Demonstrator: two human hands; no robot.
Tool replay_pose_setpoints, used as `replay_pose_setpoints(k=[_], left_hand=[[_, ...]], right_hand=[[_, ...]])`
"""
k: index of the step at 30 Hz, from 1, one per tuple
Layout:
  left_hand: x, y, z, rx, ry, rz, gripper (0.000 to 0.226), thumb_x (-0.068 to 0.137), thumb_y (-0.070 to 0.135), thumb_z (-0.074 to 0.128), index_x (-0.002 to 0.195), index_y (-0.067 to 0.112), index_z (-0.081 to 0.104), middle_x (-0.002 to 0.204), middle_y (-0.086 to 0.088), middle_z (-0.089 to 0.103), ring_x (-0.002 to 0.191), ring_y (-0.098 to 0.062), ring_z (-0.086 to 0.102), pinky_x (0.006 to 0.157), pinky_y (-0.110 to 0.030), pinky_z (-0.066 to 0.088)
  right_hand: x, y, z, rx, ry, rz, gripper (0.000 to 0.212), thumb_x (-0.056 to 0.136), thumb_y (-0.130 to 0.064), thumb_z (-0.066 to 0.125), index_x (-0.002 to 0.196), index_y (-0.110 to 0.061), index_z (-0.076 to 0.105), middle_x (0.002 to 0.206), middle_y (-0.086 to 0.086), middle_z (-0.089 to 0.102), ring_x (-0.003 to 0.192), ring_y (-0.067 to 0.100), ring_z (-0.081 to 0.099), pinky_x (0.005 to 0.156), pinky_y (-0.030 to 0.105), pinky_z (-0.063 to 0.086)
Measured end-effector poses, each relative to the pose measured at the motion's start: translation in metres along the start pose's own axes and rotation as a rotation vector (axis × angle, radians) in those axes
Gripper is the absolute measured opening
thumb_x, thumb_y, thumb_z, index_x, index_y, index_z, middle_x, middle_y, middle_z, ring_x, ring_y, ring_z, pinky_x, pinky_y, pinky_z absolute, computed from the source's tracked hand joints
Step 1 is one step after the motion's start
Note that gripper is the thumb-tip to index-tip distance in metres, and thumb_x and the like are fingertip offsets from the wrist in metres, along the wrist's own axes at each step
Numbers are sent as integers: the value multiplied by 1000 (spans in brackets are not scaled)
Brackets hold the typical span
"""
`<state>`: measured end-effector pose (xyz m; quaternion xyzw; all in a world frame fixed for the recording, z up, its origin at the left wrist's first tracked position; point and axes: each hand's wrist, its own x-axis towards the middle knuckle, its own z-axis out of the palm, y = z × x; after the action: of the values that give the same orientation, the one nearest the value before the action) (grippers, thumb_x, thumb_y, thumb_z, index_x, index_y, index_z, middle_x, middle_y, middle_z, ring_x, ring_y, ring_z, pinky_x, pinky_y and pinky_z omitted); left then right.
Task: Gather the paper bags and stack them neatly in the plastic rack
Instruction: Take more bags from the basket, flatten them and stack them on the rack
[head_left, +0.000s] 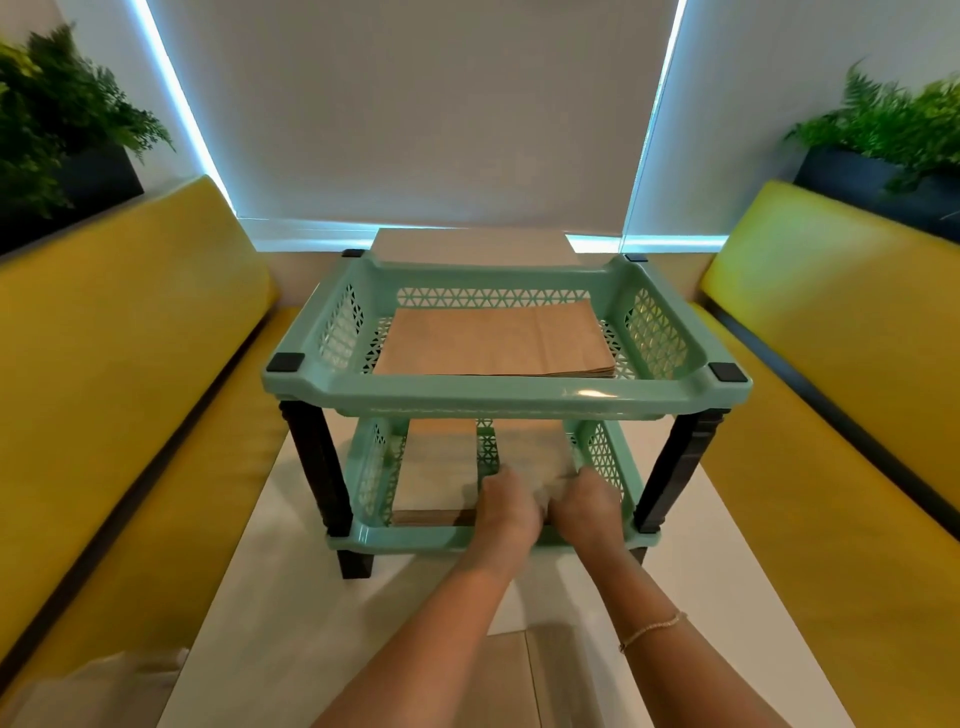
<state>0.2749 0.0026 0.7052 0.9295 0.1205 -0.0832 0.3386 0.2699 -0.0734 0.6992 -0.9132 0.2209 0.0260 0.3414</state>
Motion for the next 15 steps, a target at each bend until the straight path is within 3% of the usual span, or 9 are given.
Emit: replay_pose_setpoints(k=[4,7,10,13,15], left_hand=[[-3,-1,-7,54,-64,50,25,95,11,48,116,0,57,118,-17,60,108,-29,58,75,-25,40],[-8,-2,-13,46,-70,91,30,96,16,49,121,2,51,122,-17,56,110,-28,55,81,-28,42],[-18,-3,-20,-4,-53,159,37,95,16,49,129,4,43,129,-15,49,115,-26,50,87,-27,40],[-31,-2,-31,-53,-31,222,41,97,16,46,136,8,39,138,-12,44,124,-25,45,98,-29,38],[-38,-6,-37,-111,-34,224,40,97,18,46,137,11,41,138,-9,47,122,-23,48,97,-28,39]], right_hand=[[-3,-4,-6,-77,-37,-25,22,88,-9,50,104,3,60,110,18,65,104,31,60,75,27,44],[-9,-8,-13,-79,-33,-62,21,88,-7,50,104,3,60,109,18,64,104,31,60,81,31,46],[-18,-7,-18,-7,11,-121,23,86,-4,51,107,3,56,109,19,63,103,33,58,78,29,43],[-32,-9,-22,2,42,-202,30,87,-7,55,116,1,54,114,18,62,105,30,58,78,27,41],[-42,-12,-25,9,52,-202,37,90,-12,55,125,-3,52,121,15,60,111,27,56,86,28,42]])
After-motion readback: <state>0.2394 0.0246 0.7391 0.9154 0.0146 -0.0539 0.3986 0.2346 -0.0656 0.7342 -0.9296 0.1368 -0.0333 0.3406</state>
